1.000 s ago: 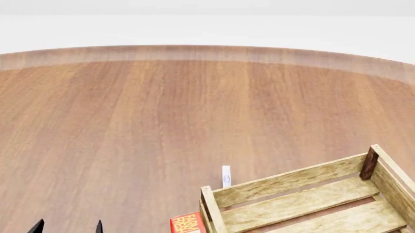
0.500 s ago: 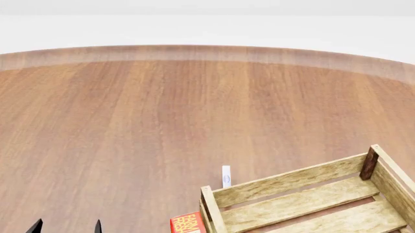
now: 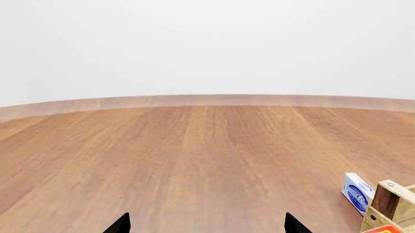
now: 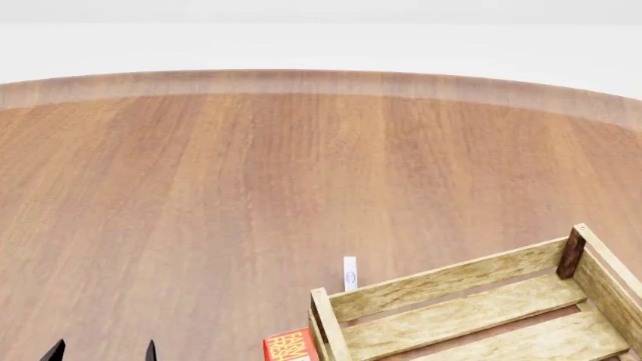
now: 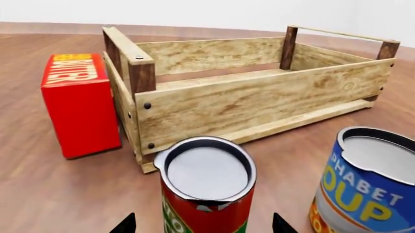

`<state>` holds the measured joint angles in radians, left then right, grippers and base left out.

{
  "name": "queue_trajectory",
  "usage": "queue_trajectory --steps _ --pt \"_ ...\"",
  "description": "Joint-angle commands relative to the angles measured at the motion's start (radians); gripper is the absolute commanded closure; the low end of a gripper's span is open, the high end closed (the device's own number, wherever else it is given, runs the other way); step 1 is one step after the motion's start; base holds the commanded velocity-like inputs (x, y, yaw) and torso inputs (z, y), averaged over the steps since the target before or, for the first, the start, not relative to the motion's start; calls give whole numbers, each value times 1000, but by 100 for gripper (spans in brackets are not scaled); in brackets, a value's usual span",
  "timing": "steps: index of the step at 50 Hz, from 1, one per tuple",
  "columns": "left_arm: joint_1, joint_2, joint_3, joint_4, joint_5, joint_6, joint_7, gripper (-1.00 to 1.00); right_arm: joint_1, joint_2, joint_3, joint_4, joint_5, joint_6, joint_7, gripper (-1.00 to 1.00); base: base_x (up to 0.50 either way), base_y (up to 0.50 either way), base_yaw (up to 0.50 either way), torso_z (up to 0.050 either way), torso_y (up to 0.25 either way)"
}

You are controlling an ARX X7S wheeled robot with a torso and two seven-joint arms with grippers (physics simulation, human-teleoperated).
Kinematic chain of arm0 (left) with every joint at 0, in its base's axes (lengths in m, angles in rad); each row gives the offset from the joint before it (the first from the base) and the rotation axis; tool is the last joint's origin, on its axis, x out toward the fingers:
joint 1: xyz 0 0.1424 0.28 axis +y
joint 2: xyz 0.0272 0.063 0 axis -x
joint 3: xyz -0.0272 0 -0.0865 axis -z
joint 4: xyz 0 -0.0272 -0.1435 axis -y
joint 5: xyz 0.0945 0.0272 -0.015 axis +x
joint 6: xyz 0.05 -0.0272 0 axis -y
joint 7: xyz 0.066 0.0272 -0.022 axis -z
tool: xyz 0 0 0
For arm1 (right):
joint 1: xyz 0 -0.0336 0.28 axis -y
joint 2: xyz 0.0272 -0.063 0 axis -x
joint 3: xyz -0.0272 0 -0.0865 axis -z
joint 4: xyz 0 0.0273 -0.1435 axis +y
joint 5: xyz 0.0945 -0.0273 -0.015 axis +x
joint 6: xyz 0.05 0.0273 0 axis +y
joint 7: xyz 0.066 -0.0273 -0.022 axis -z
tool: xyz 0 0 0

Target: Pick up the tomato sauce, and put it in the wooden tray.

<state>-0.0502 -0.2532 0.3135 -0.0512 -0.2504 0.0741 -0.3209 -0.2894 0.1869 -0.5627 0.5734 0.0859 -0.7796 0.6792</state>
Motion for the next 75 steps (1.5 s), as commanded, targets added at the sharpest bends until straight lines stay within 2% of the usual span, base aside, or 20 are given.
queue_trajectory --steps 1,46,47,61,75 --pt "-1 -2 4 -3 -2 3 -3 -100 17 7 -1 -13 20 28 -9 -100 0 0 0 0 0" --pt "-3 -15 20 7 -11 1 -18 -100 86 -4 -12 75 105 47 -72 -100 0 0 0 0 0" --pt "-2 -16 20 10 -12 -1 -19 -100 87 -5 -12 79 106 42 -74 100 0 0 0 0 0" --pt "-3 -18 23 8 -16 1 -23 -100 90 -8 -14 90 108 41 -69 100 1 0 0 0 0" --pt "-5 -21 27 3 -18 7 -26 -100 -23 72 -8 -218 -19 105 49 100 0 0 0 0 0"
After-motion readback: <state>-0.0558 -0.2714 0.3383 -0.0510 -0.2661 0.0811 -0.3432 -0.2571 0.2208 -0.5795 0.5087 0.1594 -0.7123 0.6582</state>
